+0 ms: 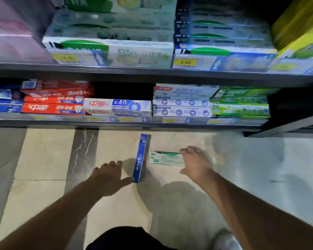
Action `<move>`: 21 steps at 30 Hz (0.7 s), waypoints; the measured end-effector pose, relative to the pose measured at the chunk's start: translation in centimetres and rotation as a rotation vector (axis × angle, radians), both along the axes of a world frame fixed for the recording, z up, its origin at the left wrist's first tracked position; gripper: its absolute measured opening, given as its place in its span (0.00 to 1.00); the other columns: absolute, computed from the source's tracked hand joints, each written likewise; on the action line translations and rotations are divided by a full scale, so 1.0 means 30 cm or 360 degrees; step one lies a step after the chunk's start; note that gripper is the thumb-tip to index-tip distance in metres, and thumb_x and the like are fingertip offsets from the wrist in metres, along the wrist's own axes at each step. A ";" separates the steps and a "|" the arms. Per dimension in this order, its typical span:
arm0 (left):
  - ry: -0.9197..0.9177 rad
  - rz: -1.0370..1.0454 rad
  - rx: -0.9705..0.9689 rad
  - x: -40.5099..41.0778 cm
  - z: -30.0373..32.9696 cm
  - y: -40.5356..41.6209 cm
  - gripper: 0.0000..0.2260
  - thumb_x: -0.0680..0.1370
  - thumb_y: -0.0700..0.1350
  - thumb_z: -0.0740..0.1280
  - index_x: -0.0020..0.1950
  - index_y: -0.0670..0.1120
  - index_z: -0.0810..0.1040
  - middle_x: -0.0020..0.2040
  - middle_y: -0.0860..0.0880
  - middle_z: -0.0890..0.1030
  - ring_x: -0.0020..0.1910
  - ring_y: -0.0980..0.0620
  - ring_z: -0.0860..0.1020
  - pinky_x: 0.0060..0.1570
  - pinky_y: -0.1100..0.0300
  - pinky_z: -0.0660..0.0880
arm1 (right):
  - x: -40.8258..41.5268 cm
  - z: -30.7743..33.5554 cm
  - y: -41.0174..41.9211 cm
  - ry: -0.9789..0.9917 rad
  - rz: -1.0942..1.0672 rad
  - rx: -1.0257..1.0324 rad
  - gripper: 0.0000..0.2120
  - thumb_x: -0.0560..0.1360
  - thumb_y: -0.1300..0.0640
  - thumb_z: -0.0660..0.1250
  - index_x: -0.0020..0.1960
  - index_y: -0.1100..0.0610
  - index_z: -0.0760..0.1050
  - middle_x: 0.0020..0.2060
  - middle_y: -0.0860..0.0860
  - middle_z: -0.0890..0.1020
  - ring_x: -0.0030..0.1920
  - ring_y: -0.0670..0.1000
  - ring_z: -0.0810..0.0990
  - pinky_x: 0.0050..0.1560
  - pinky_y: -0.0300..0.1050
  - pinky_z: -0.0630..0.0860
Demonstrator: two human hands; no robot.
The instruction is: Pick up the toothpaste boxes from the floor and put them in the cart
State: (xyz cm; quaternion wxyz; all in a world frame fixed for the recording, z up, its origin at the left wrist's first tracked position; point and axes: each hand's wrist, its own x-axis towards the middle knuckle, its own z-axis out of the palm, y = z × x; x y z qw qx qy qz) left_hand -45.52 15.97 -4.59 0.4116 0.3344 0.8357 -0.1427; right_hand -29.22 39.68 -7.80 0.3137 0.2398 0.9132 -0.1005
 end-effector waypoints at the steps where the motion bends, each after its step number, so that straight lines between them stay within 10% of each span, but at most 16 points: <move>1: -0.0004 0.0007 0.0003 -0.008 -0.006 -0.018 0.35 0.77 0.69 0.56 0.76 0.48 0.60 0.70 0.47 0.72 0.69 0.45 0.71 0.67 0.47 0.68 | -0.006 -0.021 -0.003 -0.0019 0.0043 0.0027 0.34 0.69 0.45 0.75 0.71 0.52 0.67 0.64 0.53 0.73 0.67 0.56 0.70 0.68 0.49 0.66; 9: -0.0035 0.0066 0.0067 -0.027 0.006 -0.083 0.35 0.77 0.69 0.58 0.77 0.48 0.59 0.71 0.48 0.71 0.70 0.46 0.71 0.68 0.47 0.68 | -0.038 -0.032 -0.003 -0.0053 0.0127 0.0165 0.19 0.74 0.56 0.69 0.64 0.51 0.73 0.57 0.50 0.80 0.57 0.54 0.79 0.55 0.46 0.75; 14: -0.0067 0.0213 0.0244 -0.037 -0.042 0.001 0.36 0.76 0.67 0.63 0.75 0.46 0.62 0.70 0.46 0.72 0.66 0.47 0.73 0.63 0.49 0.73 | 0.039 0.009 0.084 -0.0192 -0.0436 -0.0513 0.23 0.66 0.50 0.80 0.57 0.57 0.79 0.52 0.54 0.84 0.49 0.54 0.84 0.39 0.39 0.74; 21: -0.0055 0.0401 0.0325 0.001 -0.173 0.192 0.38 0.72 0.66 0.70 0.71 0.43 0.63 0.65 0.44 0.73 0.62 0.44 0.76 0.60 0.50 0.76 | 0.151 0.059 0.131 -0.0194 -0.0923 -0.0949 0.13 0.67 0.60 0.80 0.47 0.59 0.79 0.45 0.55 0.87 0.42 0.54 0.87 0.42 0.46 0.82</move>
